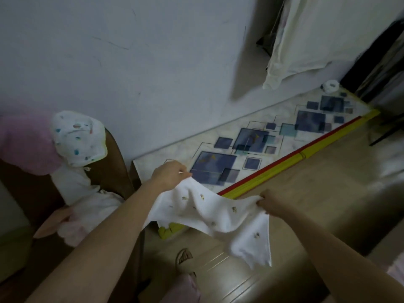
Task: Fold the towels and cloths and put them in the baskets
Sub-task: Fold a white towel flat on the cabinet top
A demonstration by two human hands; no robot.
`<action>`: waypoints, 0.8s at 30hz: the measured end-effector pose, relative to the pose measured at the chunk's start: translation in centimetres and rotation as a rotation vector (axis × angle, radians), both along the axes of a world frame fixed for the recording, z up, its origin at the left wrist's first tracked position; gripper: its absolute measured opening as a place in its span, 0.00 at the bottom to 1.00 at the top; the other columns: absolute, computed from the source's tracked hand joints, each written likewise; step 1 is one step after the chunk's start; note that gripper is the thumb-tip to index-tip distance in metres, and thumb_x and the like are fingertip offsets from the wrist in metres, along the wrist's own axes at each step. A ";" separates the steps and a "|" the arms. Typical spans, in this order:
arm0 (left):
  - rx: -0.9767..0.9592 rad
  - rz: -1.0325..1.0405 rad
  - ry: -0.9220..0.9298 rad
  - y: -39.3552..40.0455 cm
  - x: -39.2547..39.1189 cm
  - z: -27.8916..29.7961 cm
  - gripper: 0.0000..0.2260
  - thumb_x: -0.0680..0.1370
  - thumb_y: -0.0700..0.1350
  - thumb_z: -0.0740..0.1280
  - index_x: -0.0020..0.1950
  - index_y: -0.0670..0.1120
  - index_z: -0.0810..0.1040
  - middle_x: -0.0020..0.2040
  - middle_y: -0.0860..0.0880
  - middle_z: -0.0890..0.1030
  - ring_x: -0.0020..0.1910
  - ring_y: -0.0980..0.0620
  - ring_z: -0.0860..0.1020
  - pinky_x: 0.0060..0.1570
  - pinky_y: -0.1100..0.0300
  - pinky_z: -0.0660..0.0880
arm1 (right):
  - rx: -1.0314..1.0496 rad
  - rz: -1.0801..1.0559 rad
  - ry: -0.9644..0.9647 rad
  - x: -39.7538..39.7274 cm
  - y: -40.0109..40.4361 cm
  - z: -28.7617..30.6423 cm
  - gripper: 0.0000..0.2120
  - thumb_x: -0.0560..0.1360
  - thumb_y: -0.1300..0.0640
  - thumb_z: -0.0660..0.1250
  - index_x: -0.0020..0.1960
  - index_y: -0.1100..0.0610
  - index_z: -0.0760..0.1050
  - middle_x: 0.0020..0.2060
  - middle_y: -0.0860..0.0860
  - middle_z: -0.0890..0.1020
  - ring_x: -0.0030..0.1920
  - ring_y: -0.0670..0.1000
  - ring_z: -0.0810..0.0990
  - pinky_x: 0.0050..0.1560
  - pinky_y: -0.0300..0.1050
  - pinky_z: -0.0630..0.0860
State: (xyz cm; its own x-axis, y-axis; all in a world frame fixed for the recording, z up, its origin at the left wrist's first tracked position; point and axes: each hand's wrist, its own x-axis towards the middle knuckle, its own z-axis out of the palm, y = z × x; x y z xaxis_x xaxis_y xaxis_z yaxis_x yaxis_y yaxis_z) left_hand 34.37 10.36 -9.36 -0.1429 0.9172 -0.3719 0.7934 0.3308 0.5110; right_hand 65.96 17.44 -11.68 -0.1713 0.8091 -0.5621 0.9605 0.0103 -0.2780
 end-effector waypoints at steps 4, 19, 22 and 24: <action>-0.094 0.059 0.014 1.9 -2.0 -2.8 0.15 0.80 0.55 0.60 0.49 0.45 0.79 0.49 0.47 0.80 0.49 0.47 0.77 0.44 0.57 0.69 | 0.004 0.114 0.012 -3.8 5.4 -2.2 0.11 0.79 0.56 0.57 0.39 0.57 0.71 0.36 0.51 0.73 0.44 0.57 0.76 0.41 0.45 0.69; 0.275 0.659 0.021 14.4 -6.3 -4.5 0.07 0.81 0.39 0.60 0.49 0.40 0.77 0.45 0.46 0.74 0.45 0.49 0.72 0.45 0.57 0.68 | 0.312 0.302 0.355 -15.7 27.1 -2.9 0.06 0.77 0.68 0.57 0.42 0.62 0.63 0.31 0.53 0.69 0.34 0.54 0.68 0.30 0.45 0.58; 0.404 0.735 0.063 15.9 -6.1 -4.0 0.07 0.81 0.39 0.60 0.48 0.39 0.76 0.45 0.46 0.74 0.45 0.50 0.72 0.46 0.57 0.69 | 0.399 0.341 0.447 -15.8 29.2 -3.2 0.05 0.75 0.70 0.57 0.41 0.64 0.66 0.35 0.59 0.72 0.36 0.56 0.69 0.35 0.48 0.63; 0.472 0.753 0.083 16.2 -5.4 -5.0 0.06 0.80 0.38 0.61 0.47 0.37 0.76 0.46 0.44 0.75 0.45 0.49 0.72 0.46 0.57 0.68 | 0.438 0.388 0.420 -15.2 29.9 -4.9 0.05 0.74 0.71 0.57 0.41 0.67 0.69 0.38 0.62 0.74 0.39 0.59 0.72 0.37 0.50 0.67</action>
State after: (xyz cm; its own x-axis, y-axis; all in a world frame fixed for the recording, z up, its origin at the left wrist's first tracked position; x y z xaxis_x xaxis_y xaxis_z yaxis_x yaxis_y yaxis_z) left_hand 28.95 26.51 -14.38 -0.7792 0.6240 0.0587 0.4907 0.5490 0.6766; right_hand 50.78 47.31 -16.58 -0.6225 0.7822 -0.0238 0.6782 0.5240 -0.5152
